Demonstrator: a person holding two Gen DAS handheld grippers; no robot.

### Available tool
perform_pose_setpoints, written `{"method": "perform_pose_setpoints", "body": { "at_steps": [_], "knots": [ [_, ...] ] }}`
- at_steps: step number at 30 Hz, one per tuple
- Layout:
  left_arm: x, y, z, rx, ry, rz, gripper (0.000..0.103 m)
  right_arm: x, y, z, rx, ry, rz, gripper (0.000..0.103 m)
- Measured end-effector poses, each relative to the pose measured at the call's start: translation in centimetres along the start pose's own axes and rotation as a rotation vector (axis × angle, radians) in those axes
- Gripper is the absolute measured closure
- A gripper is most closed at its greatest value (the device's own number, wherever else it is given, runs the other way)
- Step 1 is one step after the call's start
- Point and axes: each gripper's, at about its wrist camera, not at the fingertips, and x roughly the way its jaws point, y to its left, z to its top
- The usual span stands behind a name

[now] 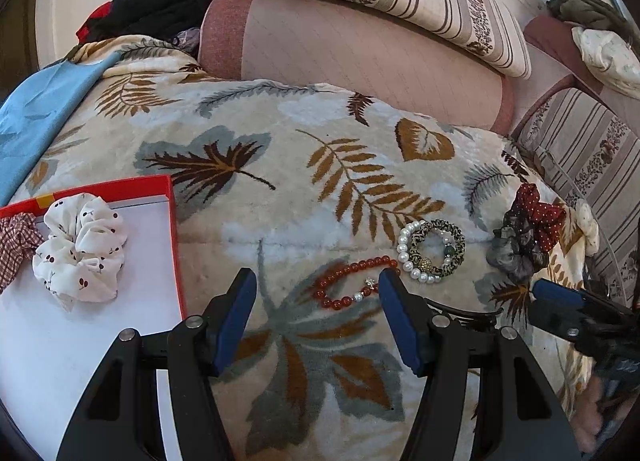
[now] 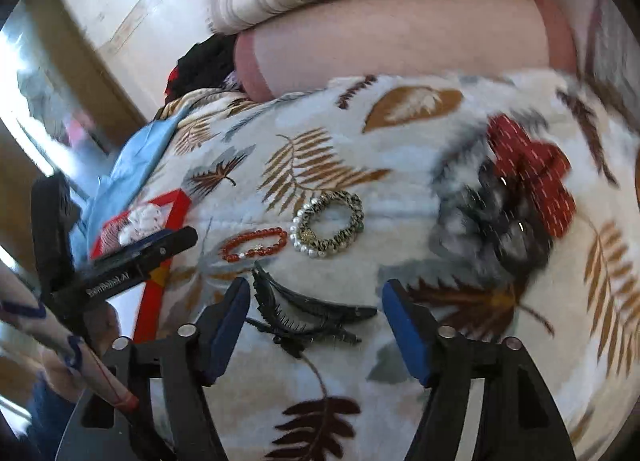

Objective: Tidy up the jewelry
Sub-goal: 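Lift the black claw clip with the right gripper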

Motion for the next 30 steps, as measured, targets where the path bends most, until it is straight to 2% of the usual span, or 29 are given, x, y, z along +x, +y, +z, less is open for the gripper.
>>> {"method": "perform_pose_setpoints", "body": {
  "at_steps": [2, 6, 8, 11, 13, 18, 20, 24, 26, 27, 28, 30],
  "knots": [
    [0.0, 0.1, 0.0, -0.006, 0.001, -0.003, 0.041, 1.7, -1.3, 0.7, 0.036, 0.022, 0.017, 0.029],
    [-0.1, 0.1, -0.1, 0.005, -0.002, 0.004, 0.041, 4.9, -5.0, 0.6, 0.258, 0.104, 0.174, 0.029],
    [-0.2, 0.1, -0.2, 0.008, -0.006, 0.01, 0.041, 5.4, -5.6, 0.1, 0.319, 0.148, 0.228, 0.029],
    [-0.2, 0.4, -0.1, 0.001, -0.004, 0.002, 0.04, 4.1, -4.5, -0.4, 0.314, 0.188, 0.364, 0.025],
    [0.0, 0.3, -0.1, 0.008, 0.003, 0.005, 0.04, 3.5, -3.0, -0.6, 0.243, 0.215, 0.402, 0.024],
    [0.2, 0.3, -0.1, 0.005, 0.005, 0.005, 0.04, 2.2, 1.5, -0.9, -0.056, 0.137, 0.159, 0.023],
    [0.2, 0.2, -0.1, 0.011, 0.004, 0.008, 0.04, 2.6, 3.0, -1.2, -0.15, 0.147, 0.125, 0.023],
    [0.3, 0.2, -0.1, 0.012, 0.01, 0.002, 0.04, 4.2, 4.5, -2.5, -0.25, 0.182, 0.013, 0.024],
    [0.4, 0.0, -0.1, 0.017, 0.016, -0.003, 0.04, 4.8, 4.6, -2.8, -0.271, 0.19, -0.016, 0.037],
    [0.5, -0.1, -0.1, 0.02, 0.019, -0.006, 0.04, 4.9, 4.4, -2.8, -0.271, 0.197, -0.013, 0.056],
    [0.6, -0.2, -0.2, 0.024, 0.024, -0.008, 0.039, 5.1, 4.3, -2.8, -0.268, 0.207, -0.021, 0.062],
    [0.8, -0.6, -0.3, 0.04, 0.034, -0.013, 0.039, 4.8, 4.0, -2.6, -0.261, 0.2, -0.023, 0.066]
  ]
}}
